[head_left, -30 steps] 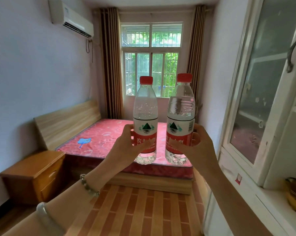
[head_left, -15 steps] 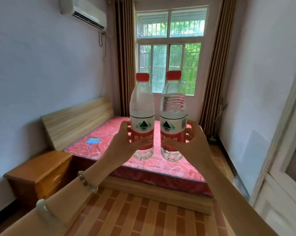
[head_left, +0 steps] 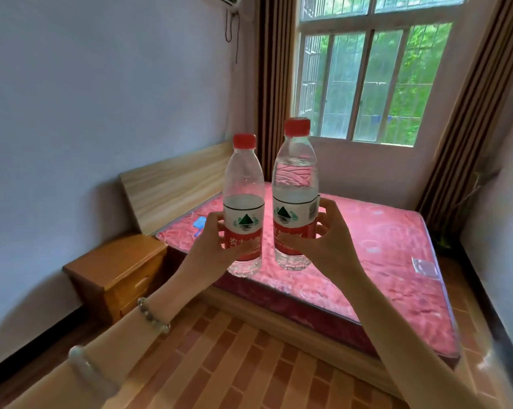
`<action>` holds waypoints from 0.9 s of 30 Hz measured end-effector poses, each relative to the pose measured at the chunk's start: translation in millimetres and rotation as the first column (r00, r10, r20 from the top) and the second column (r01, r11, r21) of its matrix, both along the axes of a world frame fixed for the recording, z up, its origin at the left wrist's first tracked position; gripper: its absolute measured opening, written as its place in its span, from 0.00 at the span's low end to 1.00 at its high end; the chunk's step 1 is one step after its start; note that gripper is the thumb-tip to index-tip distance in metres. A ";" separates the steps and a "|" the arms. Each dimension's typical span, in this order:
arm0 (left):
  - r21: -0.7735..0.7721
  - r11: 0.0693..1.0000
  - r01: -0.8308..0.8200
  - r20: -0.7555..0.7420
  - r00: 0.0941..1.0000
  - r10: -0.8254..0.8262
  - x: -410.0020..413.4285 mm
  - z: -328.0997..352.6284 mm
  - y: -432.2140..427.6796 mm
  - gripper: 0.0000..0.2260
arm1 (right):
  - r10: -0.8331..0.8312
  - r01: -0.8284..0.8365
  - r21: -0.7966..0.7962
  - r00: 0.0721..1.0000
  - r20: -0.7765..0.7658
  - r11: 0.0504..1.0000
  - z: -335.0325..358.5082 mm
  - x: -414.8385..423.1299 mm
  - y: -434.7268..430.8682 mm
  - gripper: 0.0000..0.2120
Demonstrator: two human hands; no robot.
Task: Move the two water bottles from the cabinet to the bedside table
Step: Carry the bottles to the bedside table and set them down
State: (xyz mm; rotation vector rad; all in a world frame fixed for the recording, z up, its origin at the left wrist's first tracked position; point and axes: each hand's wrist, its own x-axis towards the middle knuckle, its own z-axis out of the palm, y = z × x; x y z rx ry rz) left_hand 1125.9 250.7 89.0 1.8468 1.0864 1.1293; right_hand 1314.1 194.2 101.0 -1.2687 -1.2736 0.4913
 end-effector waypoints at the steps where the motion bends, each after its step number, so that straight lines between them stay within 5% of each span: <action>1: -0.002 1.000 -0.019 0.007 1.000 0.019 -2.6 -2.2 20.2 0.26 | 0.014 -0.014 -0.003 1.000 -0.005 1.000 -1.4 -1.7 21.6 0.33; 27: -0.031 0.890 -0.454 0.048 0.889 0.455 -106.7 -17.5 421.3 0.28 | 0.490 -0.491 -0.046 0.871 -0.027 0.870 -30.4 -99.9 518.7 0.32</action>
